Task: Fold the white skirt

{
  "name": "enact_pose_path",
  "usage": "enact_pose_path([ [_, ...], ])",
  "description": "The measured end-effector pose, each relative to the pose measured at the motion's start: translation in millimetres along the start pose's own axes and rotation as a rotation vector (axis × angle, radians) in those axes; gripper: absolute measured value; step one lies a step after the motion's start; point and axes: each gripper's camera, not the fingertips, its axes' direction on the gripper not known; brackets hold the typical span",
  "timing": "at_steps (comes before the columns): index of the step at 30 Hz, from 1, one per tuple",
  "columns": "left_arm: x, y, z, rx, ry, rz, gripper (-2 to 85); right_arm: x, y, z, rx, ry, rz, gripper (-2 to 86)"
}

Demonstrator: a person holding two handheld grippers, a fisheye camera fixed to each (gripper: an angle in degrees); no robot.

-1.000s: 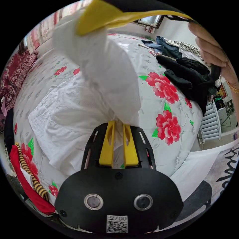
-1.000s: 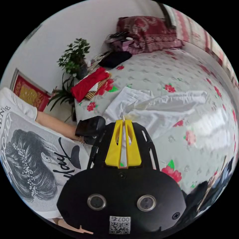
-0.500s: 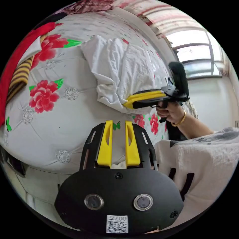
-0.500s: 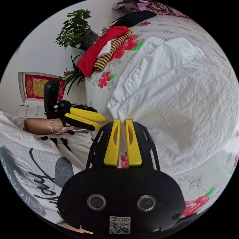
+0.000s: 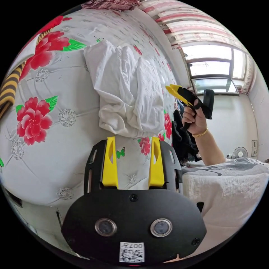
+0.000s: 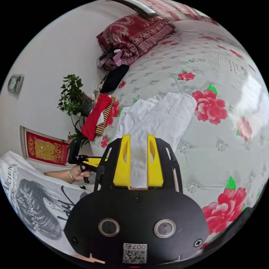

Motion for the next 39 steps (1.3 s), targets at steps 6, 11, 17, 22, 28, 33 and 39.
enact_pose_path([
  [6,-19,-9,0,-0.01,0.026,-0.065,18.0,-3,-22,98,-0.193,0.114,-0.114,7.8],
  [11,-37,-13,-6,0.011,0.087,-0.114,17.1,3,-21,81,-0.212,0.133,-0.15,7.0],
  [17,-41,-16,-10,0.034,0.102,-0.137,16.0,88,27,-32,0.147,0.047,0.18,8.6],
  [22,-37,-19,-6,0.031,0.101,-0.106,13.8,171,67,-19,0.062,-0.251,0.454,9.4],
  [28,-36,-39,-18,0.049,0.08,-0.097,1.0,186,63,-4,0.092,-0.468,0.538,6.8],
  [33,-9,-71,-96,0.187,0.048,0.073,-0.5,141,-6,-36,0.241,-0.628,0.431,3.6],
  [39,38,-52,-231,0.415,-0.099,0.268,-0.5,19,-95,-49,0.312,-0.748,0.177,2.5],
])
